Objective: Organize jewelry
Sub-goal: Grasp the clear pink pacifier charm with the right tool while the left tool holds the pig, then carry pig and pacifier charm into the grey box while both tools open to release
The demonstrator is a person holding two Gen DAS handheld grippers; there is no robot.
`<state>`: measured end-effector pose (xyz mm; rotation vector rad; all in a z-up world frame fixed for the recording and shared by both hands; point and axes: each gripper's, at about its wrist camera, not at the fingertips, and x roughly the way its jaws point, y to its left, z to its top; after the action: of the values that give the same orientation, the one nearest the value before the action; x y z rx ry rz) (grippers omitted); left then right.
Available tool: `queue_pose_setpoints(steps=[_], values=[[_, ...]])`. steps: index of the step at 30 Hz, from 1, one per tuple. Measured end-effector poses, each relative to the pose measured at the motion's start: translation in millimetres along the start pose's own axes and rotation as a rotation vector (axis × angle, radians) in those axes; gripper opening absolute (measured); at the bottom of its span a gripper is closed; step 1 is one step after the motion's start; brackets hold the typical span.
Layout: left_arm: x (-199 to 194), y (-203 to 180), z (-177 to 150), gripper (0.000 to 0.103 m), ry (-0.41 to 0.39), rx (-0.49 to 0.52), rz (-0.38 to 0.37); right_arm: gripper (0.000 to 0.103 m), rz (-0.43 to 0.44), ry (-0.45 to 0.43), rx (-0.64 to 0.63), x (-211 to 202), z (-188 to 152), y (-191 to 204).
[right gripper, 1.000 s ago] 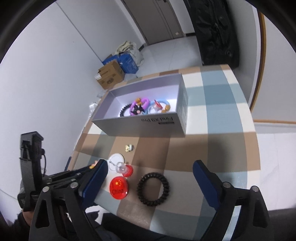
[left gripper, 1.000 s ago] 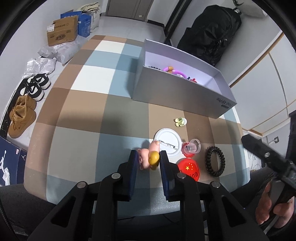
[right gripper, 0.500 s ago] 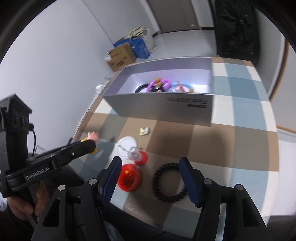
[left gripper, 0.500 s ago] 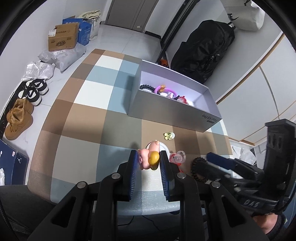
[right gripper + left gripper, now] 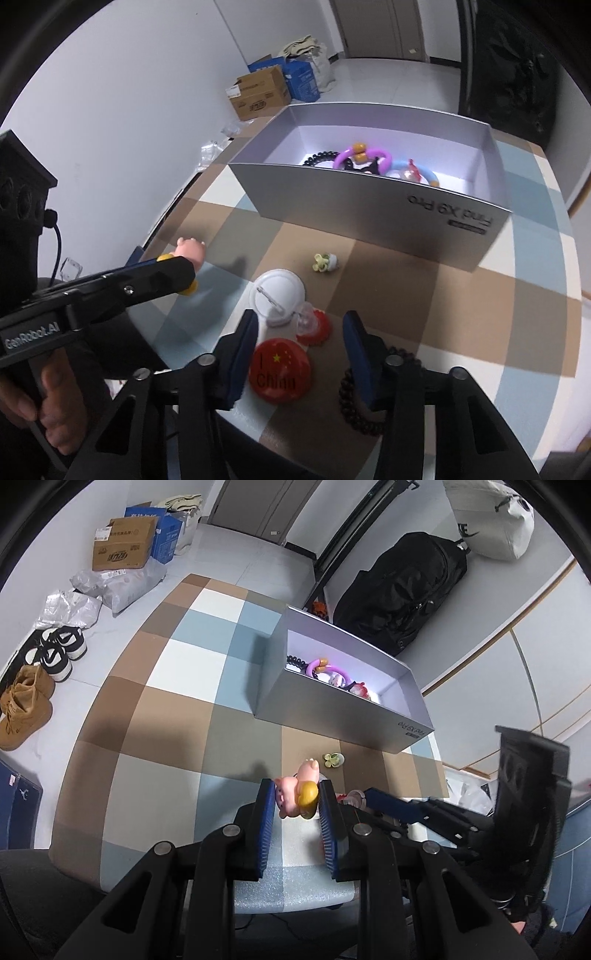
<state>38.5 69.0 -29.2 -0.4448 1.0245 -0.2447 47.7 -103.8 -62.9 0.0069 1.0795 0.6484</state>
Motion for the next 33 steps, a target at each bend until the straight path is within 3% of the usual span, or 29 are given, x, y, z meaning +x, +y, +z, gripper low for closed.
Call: queue_pose_setpoints(steps=[3, 5, 15, 23, 33], values=[[-0.4, 2.9, 1.4, 0.018, -0.001, -0.013, -0.005, 0.022, -0.007, 0.030, -0.006, 8.1, 0.6, 1.9], [-1.1, 3.4, 2.2, 0.019, -0.002, -0.019, -0.020, 0.017, -0.052, 0.033, -0.021, 9.6, 1.0, 4.4], [-5.1, 0.0, 6.9, 0.019, -0.023, -0.025, -0.037, 0.017, -0.057, 0.027, 0.021, 5.7, 4.0, -3.8], [-4.5, 1.2, 10.7, 0.019, -0.043, -0.043, -0.021, 0.017, -0.044, -0.045, 0.046, -13.8, 13.6, -10.8], [0.3, -24.9, 23.7, 0.019, -0.085, 0.040, 0.037, 0.017, -0.019, -0.134, 0.058, -40.9, 29.5, -19.1]])
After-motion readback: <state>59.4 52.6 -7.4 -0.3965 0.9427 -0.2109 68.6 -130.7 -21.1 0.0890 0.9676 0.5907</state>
